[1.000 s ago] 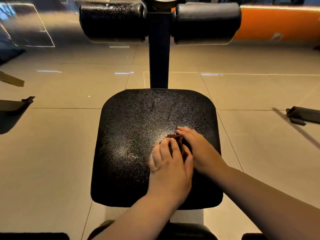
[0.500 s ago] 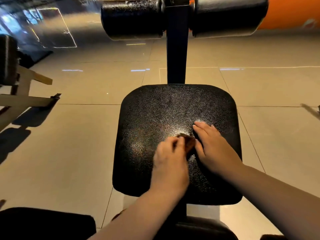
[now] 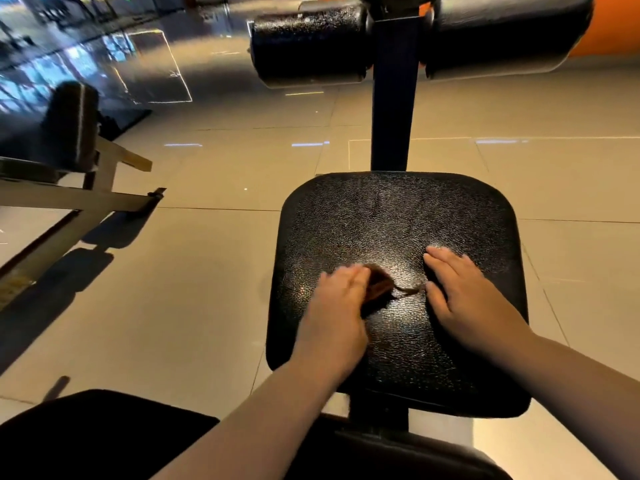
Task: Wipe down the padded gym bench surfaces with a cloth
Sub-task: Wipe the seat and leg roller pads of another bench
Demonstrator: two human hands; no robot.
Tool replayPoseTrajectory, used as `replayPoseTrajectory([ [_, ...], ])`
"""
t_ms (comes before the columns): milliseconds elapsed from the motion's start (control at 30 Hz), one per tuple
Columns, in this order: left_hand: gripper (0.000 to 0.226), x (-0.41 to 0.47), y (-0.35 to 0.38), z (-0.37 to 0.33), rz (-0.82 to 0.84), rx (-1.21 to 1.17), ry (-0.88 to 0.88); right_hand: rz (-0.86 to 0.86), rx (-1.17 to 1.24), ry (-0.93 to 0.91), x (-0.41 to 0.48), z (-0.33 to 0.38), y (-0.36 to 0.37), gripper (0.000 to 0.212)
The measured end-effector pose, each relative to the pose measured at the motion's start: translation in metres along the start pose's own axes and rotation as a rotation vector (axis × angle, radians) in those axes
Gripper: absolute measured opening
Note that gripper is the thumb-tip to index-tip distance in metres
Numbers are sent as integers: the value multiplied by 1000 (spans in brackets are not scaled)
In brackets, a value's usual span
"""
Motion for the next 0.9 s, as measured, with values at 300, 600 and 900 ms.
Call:
replayPoseTrajectory([
  [300, 66, -10, -2, 5, -67, -19, -133, -35, -39, 11, -1, 2, 5, 57],
  [600, 59, 13, -17, 37, -184, -71, -480, -33, -47, 9, -1, 4, 5, 59],
  [900, 57, 27, 0, 6, -119, -78, -309, 90, -83, -90, -9, -18, -5, 73],
])
Point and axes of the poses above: each hand's wrist, its own x-axis towards the middle knuckle, its own y-axis out of the palm, z = x × y, the point moved 6 cm from there along x, towards the middle knuckle, and after that the axes turned 3 degrees about z, right-handed, at the moved point
